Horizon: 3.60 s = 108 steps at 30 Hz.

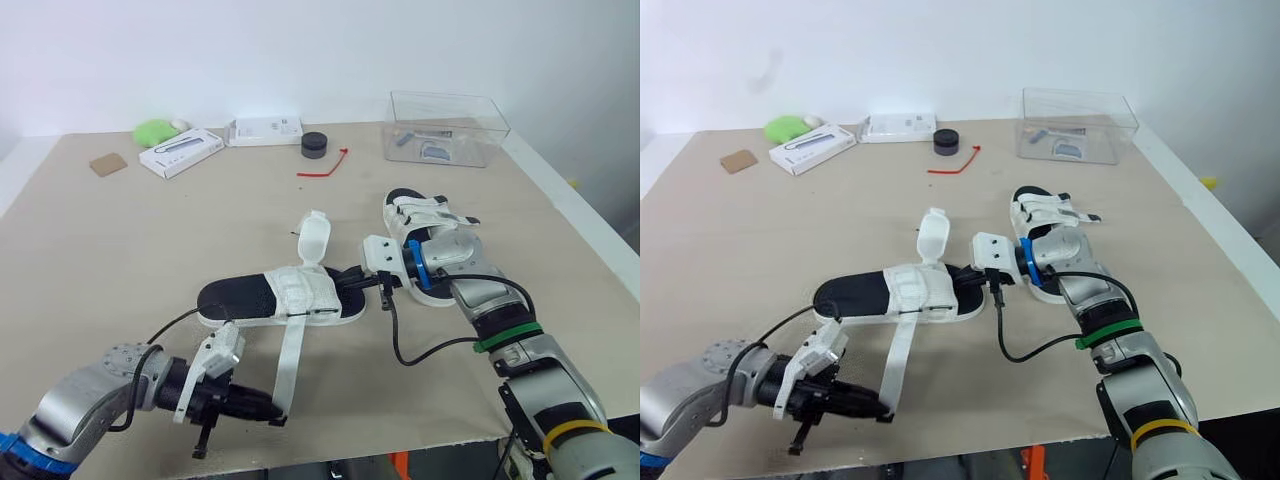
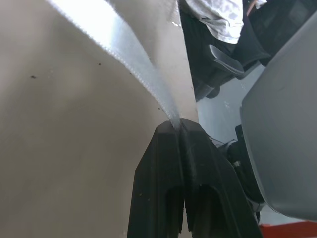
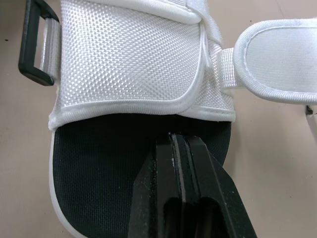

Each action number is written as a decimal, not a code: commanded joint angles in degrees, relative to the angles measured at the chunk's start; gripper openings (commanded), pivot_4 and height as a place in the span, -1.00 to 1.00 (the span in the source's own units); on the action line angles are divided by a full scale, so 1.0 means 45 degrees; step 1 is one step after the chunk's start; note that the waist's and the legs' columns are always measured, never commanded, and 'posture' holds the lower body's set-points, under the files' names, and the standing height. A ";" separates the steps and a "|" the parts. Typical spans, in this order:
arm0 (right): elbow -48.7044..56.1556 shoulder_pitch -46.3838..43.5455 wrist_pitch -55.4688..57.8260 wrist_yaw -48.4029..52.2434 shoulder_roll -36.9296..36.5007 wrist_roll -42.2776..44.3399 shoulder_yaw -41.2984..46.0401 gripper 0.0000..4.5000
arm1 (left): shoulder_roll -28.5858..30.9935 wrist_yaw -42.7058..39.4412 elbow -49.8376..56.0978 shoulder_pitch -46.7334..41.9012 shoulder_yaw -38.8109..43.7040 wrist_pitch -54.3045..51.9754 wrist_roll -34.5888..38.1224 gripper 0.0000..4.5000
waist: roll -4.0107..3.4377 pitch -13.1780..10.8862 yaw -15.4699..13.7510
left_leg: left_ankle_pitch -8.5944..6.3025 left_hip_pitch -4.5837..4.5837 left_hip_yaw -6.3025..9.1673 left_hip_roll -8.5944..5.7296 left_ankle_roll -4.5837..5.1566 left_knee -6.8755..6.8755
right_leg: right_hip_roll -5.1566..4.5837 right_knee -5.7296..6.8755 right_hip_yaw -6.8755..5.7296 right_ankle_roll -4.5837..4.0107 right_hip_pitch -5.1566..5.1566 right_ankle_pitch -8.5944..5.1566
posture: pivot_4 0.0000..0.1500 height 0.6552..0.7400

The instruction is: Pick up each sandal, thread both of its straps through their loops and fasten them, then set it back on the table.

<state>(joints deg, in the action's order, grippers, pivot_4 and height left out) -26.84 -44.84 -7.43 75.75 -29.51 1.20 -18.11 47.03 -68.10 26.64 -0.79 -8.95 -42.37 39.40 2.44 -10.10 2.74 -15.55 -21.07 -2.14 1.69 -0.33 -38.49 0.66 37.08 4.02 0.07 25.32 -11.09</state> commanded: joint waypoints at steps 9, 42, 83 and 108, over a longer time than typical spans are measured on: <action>-0.0346 -0.0102 -0.0191 0.0063 -0.0027 -0.0265 -0.0086 -1.00 | 0.1654 -0.1168 0.1000 -0.0141 -0.0729 0.2087 -0.1947 -0.21 | -0.0001 -0.0001 -0.0002 | 0.0000 -0.0002 -0.0001 -0.0009 -0.0001 0.0003 | 0.0007 0.0000 -0.0003 -0.0007 0.0001 -0.0003 | 1.00 1.00; -0.0986 -0.0463 -0.0671 0.0561 -0.0152 -0.0407 -0.0047 -1.00 | -0.1487 -0.2975 -0.5745 -0.6641 -0.2280 2.1953 -0.7376 0.99 | -0.0017 0.0015 -0.0021 | 0.0002 -0.0016 -0.0046 -0.0016 0.0008 -0.0018 | -0.0004 -0.0005 0.0049 0.0028 -0.0001 0.0029 | 1.00 1.00; -0.0811 -0.0449 -0.0516 0.0456 -0.0443 -0.0453 -0.0049 -1.00 | -0.1847 0.0284 -0.5273 -0.7651 -0.0045 0.2369 0.1750 -0.98 | -0.0016 0.0014 -0.0013 | 0.0005 -0.0023 -0.0006 -0.0022 0.0015 -0.0023 | 0.0009 -0.0002 0.0010 0.0027 0.0000 0.0021 | 1.00 1.00; -0.0903 -0.0560 -0.0575 0.0437 -0.0387 -0.0459 -0.0090 -1.00 | -0.3730 0.2422 -0.6482 -0.5581 0.2059 0.0748 0.0679 -0.98 | -0.0015 0.0015 -0.0014 | 0.0009 -0.0022 -0.0005 -0.0032 0.0005 -0.0022 | -0.0004 0.0000 0.0017 0.0029 -0.0003 0.0027 | 1.00 1.00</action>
<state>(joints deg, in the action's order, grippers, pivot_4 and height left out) -30.58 -47.00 -9.97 77.43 -30.73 0.18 -18.37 30.27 -57.69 -2.57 -25.89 -0.19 -39.73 43.69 2.37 -10.03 2.68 -15.51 -21.17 -2.17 1.55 -0.31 -38.59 0.65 37.08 4.09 0.20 25.31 -10.96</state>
